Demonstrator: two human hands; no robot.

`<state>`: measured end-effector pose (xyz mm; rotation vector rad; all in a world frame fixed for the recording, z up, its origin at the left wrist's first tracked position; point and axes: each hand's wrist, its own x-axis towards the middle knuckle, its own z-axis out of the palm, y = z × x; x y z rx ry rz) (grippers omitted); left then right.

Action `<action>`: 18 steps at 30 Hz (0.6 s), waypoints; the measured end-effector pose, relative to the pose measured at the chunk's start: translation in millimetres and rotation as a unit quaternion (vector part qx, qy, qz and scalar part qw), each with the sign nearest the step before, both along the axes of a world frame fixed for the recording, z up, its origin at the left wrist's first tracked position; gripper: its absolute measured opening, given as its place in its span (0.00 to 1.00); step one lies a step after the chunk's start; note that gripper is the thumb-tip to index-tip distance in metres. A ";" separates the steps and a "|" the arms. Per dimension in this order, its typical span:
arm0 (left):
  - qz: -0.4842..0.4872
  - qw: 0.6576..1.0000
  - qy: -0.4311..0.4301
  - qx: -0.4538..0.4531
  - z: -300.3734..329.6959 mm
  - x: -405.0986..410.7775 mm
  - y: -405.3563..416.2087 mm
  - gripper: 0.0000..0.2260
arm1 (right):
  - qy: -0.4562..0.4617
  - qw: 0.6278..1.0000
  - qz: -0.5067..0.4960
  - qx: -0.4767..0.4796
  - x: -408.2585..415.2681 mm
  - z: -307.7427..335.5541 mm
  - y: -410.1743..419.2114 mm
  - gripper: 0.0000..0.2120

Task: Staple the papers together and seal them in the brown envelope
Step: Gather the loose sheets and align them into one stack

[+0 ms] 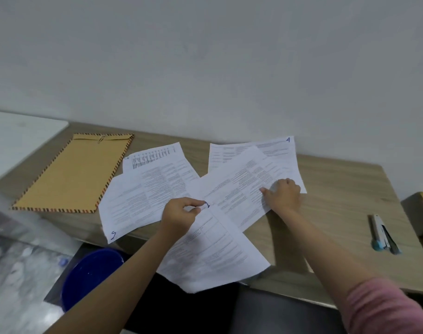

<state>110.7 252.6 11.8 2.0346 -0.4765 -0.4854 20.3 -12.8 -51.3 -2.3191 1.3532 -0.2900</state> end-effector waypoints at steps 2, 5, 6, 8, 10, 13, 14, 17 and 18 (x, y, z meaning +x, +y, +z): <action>-0.011 1.000 -0.002 -0.006 1.9 -1.9 -0.9 0.08 | -0.053 0.998 -0.023 -0.011 -5.9 -0.6 10.1 0.26; -0.019 1.000 0.001 -0.007 4.3 -2.1 -1.7 0.07 | -0.083 0.995 -0.062 -0.004 -14.8 3.1 38.5 0.28; -0.021 1.000 0.002 -0.007 4.2 -1.5 -1.8 0.07 | -0.082 0.995 -0.057 0.001 -18.3 3.0 50.3 0.29; -0.027 1.000 0.006 -0.005 4.0 -0.7 -1.2 0.07 | -0.079 0.996 -0.043 0.018 -24.8 -1.0 70.9 0.32; -0.034 0.999 0.008 -0.002 3.8 0.1 -0.3 0.07 | -0.086 0.995 -0.046 0.020 -27.3 -7.4 81.8 0.31; -0.045 0.999 0.010 0.010 2.7 2.9 2.4 0.07 | -0.099 0.994 -0.044 0.021 -26.1 -10.7 85.4 0.21; -0.051 0.999 0.011 0.015 1.0 5.2 3.7 0.07 | -0.107 0.993 -0.035 0.024 -25.9 -11.1 84.6 0.18; -0.059 0.998 0.027 0.025 -2.6 12.1 7.0 0.07 | -0.155 0.986 -0.026 0.047 -27.6 -10.8 83.6 0.17; -0.064 0.997 0.031 0.028 -2.4 13.4 8.1 0.07 | -0.169 0.983 -0.040 0.050 -29.5 -9.9 84.8 0.17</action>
